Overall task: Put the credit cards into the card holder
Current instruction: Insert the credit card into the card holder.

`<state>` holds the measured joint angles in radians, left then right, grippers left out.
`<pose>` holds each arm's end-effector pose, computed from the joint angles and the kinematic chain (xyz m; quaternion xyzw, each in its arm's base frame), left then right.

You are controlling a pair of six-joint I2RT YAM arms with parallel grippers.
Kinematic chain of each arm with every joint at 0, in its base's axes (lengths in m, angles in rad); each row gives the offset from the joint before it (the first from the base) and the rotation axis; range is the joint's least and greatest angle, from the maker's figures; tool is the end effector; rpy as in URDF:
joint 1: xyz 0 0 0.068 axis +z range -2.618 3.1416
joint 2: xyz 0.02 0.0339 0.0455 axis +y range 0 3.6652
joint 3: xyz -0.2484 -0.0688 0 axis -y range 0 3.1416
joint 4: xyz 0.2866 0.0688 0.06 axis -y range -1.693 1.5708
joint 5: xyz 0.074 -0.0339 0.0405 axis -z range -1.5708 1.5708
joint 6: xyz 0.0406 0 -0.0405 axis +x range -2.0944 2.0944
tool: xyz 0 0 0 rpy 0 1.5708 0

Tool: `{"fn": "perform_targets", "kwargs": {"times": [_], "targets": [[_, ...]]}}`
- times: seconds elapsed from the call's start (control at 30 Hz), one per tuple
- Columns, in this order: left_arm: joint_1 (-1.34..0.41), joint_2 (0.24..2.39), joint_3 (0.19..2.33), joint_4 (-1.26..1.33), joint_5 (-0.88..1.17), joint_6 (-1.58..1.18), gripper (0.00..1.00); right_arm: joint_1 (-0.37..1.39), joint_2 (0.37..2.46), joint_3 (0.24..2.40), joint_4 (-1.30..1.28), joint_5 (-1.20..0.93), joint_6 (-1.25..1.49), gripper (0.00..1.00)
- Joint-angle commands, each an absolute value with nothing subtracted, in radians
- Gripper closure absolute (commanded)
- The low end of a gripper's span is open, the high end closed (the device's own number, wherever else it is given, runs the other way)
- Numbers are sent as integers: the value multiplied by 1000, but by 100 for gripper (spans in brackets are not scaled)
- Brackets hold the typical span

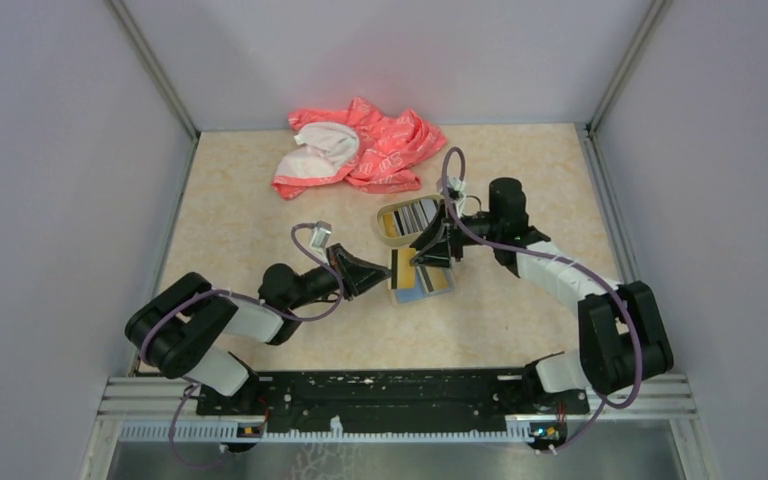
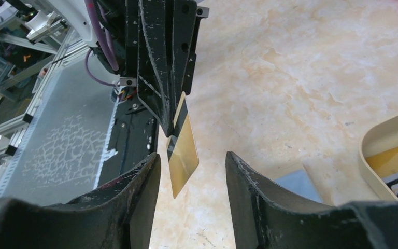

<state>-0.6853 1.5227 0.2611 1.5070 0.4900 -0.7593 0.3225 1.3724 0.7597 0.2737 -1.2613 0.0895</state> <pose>0.1884 -0.1787 0.1335 0.1690 0.6035 -0.6176 0.4752 0.2926 0.1386 0.2126 -0.4150 0.6152 0.5666 0.3583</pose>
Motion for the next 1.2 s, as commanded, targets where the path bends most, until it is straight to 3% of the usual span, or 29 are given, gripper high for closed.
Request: {"fn": "perform_targets", "kwargs": {"times": [0.0,0.1,0.23,0.43,0.5,0.6,0.87,1.17], "targets": [[-695,1505,270,1791,500,-767,100,363,1385,768,334,-1318,107,54],[-698,1511,276,1791,511,-770,100,381,1384,774,339,-1345,111,64],[-698,1510,275,1792,520,-772,100,387,1384,795,325,-1359,115,100],[-695,1493,224,1784,516,-743,45,376,1368,857,177,-1425,30,100],[-692,1484,200,1784,556,-702,32,368,1356,857,190,-1445,43,100],[-693,1493,200,1777,645,-667,22,368,1338,839,263,-1451,111,100],[-771,1528,240,1791,633,-564,25,370,1334,817,339,-1440,179,100],[-776,1553,309,1776,584,-584,47,373,1341,813,328,-1439,158,100]]}}
